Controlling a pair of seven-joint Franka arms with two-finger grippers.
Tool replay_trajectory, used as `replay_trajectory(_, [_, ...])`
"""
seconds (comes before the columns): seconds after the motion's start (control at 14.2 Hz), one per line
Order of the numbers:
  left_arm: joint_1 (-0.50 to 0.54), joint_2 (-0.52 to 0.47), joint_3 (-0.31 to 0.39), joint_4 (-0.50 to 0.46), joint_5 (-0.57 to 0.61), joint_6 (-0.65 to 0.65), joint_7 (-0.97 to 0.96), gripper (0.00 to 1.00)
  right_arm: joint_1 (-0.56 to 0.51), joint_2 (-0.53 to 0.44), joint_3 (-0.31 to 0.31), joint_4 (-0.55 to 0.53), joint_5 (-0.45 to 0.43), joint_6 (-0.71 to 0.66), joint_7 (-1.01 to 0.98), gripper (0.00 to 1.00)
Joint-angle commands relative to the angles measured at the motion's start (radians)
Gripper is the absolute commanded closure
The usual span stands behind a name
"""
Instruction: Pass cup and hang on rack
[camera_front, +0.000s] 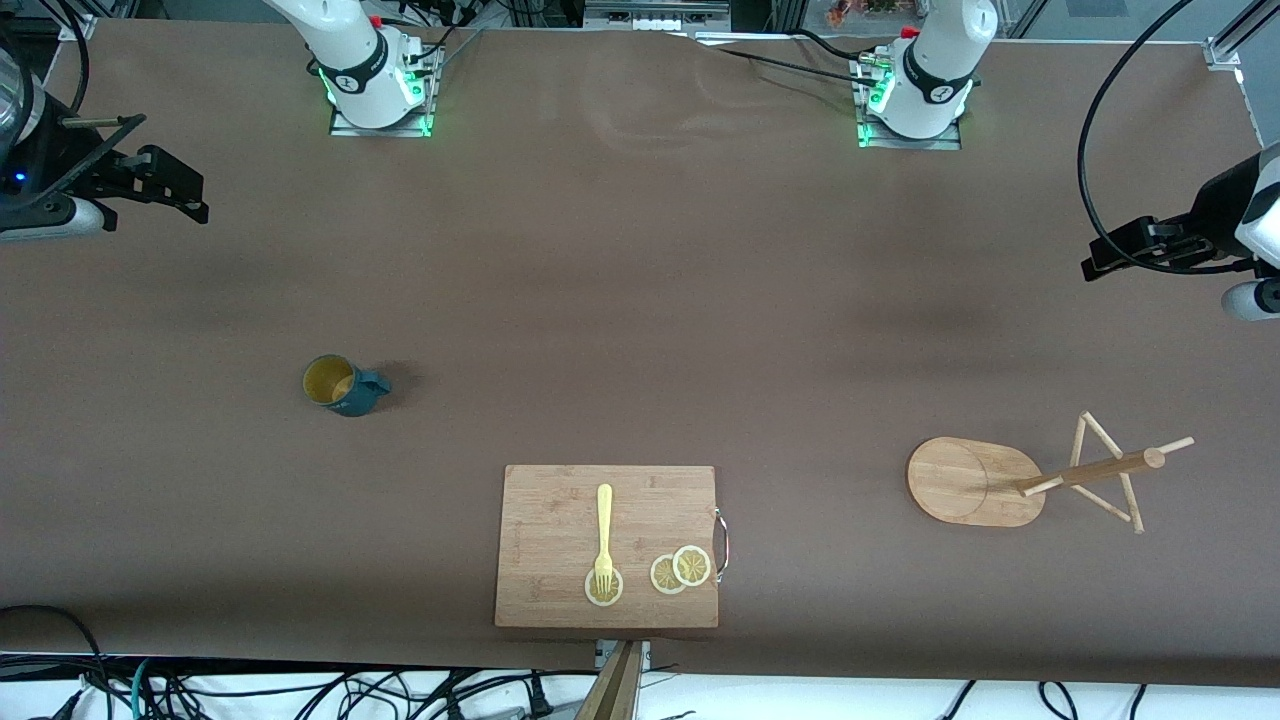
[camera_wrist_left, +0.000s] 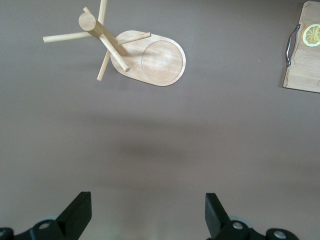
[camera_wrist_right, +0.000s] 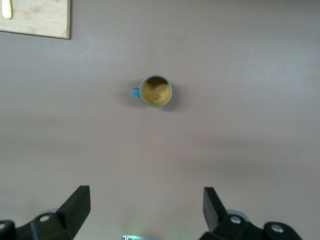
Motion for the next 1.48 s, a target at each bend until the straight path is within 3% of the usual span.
replay_trajectory(0.0, [0.001,0.012,0.002,0.028,-0.014,-0.003,-0.013,0.0,0.0,0.003,0.005,0.015,-0.006,-0.02,0.013,0.0])
replay_trajectory(1.13, [0.003,0.012,0.002,0.028,-0.014,-0.003,-0.013,0.0,-0.002,0.011,0.003,0.015,-0.003,-0.017,0.02,0.0])
replay_trajectory(1.41, [0.001,0.018,0.002,0.029,-0.014,-0.003,-0.013,0.0,0.003,0.06,0.006,0.015,-0.008,0.008,0.003,0.0])
